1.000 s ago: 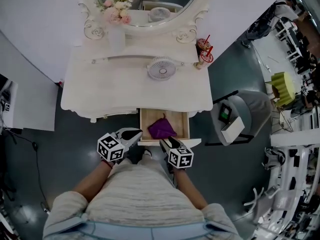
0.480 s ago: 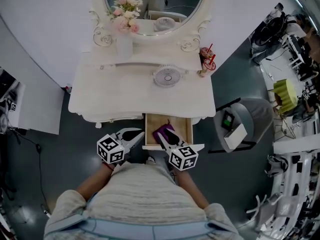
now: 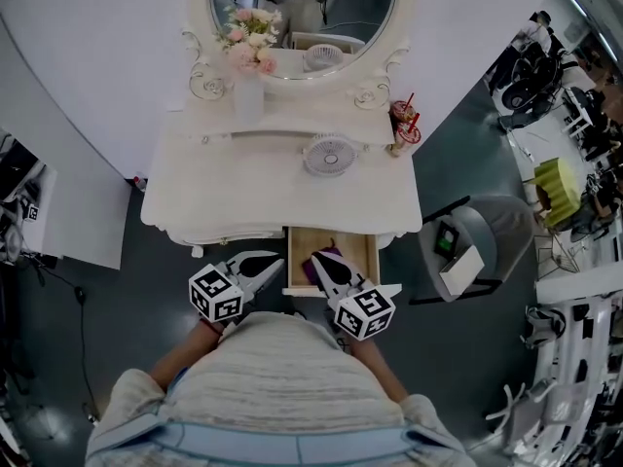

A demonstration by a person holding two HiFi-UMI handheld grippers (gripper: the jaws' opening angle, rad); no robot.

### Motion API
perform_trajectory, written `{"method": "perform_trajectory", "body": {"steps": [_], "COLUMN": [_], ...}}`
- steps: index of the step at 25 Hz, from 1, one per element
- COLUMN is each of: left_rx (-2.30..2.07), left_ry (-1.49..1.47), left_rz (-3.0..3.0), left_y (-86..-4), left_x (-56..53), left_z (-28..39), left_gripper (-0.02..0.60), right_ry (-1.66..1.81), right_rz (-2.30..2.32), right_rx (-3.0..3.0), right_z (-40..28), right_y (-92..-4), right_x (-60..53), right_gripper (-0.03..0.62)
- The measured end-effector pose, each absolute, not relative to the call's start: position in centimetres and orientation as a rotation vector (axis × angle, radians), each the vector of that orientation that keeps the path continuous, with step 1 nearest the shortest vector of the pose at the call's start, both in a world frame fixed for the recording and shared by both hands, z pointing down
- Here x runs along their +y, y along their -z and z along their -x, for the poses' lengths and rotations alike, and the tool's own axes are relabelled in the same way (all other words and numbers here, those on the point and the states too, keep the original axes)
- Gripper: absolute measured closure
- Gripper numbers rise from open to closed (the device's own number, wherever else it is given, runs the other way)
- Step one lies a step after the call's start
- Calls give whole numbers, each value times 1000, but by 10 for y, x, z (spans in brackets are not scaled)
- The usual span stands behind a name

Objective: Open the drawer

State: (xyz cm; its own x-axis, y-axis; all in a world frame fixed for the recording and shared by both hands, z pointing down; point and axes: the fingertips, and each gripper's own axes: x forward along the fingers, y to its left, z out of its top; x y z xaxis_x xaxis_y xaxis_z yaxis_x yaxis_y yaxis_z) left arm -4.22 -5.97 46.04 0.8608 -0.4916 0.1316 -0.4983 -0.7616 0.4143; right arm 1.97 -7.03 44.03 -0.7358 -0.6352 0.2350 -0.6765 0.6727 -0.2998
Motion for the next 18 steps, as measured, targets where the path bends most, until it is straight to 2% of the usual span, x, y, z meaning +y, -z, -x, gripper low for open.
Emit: {"method": "perform_trajectory", "body": {"steps": [18], "left_rx": [-709], "left_ry": [-22], "left_rz": [-2631], "left_y": [-449], "left_x": [-64], "left_z": [41], "left_gripper": [568], "right_ry": [-500], "right_rz": [-1081], "right_rx": [-2785], "right_z": [-10], "right_y": [-430], "right_x": [-74], "right_gripper": [585]}}
